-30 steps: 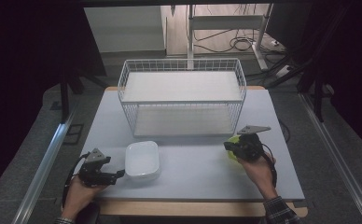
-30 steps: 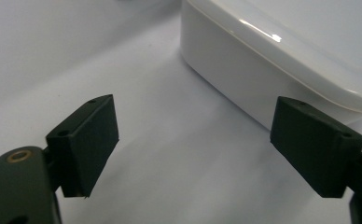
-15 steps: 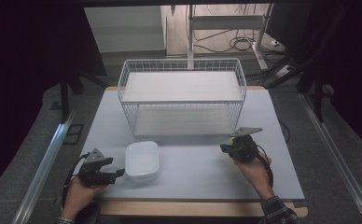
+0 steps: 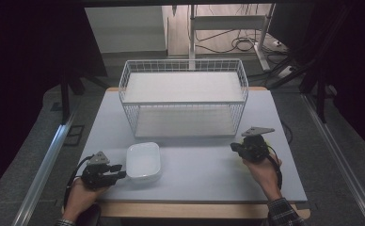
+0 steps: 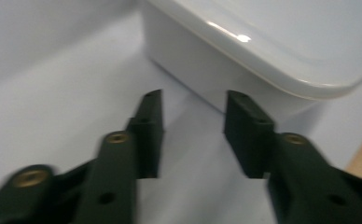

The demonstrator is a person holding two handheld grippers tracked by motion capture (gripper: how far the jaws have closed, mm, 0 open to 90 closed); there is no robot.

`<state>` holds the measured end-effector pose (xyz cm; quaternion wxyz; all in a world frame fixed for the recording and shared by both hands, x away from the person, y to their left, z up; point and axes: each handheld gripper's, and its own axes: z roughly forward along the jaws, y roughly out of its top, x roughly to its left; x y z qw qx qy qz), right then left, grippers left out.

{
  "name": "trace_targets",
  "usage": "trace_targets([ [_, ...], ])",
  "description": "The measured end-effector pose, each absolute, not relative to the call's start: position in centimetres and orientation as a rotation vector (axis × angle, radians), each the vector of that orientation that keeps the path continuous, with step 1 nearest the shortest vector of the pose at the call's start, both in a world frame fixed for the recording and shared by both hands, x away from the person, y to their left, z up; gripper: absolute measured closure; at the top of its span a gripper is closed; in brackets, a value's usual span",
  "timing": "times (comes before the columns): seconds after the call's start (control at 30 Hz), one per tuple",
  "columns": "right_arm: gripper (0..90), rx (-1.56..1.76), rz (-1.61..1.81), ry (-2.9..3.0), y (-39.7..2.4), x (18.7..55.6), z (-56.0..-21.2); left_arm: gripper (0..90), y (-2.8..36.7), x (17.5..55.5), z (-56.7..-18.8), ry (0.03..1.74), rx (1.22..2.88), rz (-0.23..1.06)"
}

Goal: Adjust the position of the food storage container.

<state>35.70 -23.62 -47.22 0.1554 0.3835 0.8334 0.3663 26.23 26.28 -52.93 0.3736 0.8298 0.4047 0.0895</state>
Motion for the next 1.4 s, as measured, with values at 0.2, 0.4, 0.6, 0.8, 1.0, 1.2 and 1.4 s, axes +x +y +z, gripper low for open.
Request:
trace_targets([
  [0.2,87.0,1.045,1.063,2.414,-22.6,34.9,-47.0,85.3,25.1,26.4,-53.0,0.964,2.155,0.154],
  [0.4,86.9,1.013,1.081,2.434,-22.0,34.2,-46.9,87.6,22.7,26.6,-52.9,0.893,2.18,0.117],
  [0.6,86.8,1.009,1.088,2.446,-21.5,34.0,-47.1,86.3,19.1,26.9,-52.6,0.799,2.244,0.118],
  [0.8,86.6,0.996,1.108,2.47,-20.9,33.7,-47.1,87.4,21.5,28.3,-52.3,0.923,2.226,0.245],
  [1.0,86.6,0.971,1.148,2.532,-19.3,32.8,-47.6,87.8,22.7,31.6,-52.4,1.026,2.143,0.301],
  [1.2,86.0,0.93,1.189,2.628,-17.1,31.1,-48.4,88.6,20.5,31.7,-52.5,0.968,2.173,0.254],
  [1.4,84.9,0.902,1.193,2.685,-16.0,29.9,-48.9,87.8,18.3,31.0,-52.4,0.905,2.211,0.215],
])
